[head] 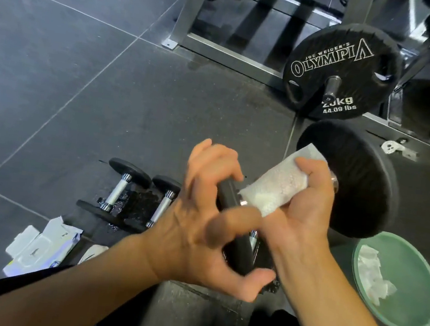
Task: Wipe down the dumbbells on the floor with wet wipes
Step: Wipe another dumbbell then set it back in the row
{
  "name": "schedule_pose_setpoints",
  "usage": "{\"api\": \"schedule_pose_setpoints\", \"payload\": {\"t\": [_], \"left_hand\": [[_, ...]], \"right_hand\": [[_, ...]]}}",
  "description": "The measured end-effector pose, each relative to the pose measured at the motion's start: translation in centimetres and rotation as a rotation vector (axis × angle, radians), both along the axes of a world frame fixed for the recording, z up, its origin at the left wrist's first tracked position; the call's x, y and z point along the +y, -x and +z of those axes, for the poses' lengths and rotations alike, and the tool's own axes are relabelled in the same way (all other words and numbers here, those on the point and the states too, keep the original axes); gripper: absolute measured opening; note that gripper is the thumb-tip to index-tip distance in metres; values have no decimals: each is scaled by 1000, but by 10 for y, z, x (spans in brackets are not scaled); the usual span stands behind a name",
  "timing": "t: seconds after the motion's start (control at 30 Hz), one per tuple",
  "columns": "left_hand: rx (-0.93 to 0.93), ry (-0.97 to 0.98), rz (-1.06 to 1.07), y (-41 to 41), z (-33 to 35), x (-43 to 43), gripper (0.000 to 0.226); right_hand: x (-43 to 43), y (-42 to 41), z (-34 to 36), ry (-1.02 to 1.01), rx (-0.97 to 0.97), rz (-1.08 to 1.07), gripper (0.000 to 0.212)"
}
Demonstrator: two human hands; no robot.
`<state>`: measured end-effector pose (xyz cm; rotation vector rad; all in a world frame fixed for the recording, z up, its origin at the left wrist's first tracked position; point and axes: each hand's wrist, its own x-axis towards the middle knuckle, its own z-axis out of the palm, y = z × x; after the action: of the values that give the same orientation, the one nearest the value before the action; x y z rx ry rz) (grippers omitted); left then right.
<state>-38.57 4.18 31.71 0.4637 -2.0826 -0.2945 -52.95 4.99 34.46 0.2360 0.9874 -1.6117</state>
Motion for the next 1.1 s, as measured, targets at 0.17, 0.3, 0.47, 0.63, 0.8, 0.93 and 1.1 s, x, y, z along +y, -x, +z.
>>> {"api": "schedule_pose_setpoints", "payload": {"t": [0.17,0.3,0.47,0.63,0.8,0.93,1.1], "left_hand": [[141,-192,7,0,3,-1,47],[599,-1234,-47,4,20,-7,23],[888,-2256,-88,-3,20,-13,39],[898,-1929,-102,-1,23,-7,31],[208,-559,-39,-4,11,-10,49],[116,-195,6,-1,7,-8,50],[575,-1212,-62,0,25,-15,19]], "right_hand": [[4,-4,4,83,-3,65,17],[7,-9,15,230,7,136,17],[7,-13,23,305,60,261,22],[5,-19,20,241,49,193,18],[3,-23,-3,127,-41,220,32],[6,-22,-13,124,-213,286,51],[5,-21,-2,307,-66,325,36]]}}
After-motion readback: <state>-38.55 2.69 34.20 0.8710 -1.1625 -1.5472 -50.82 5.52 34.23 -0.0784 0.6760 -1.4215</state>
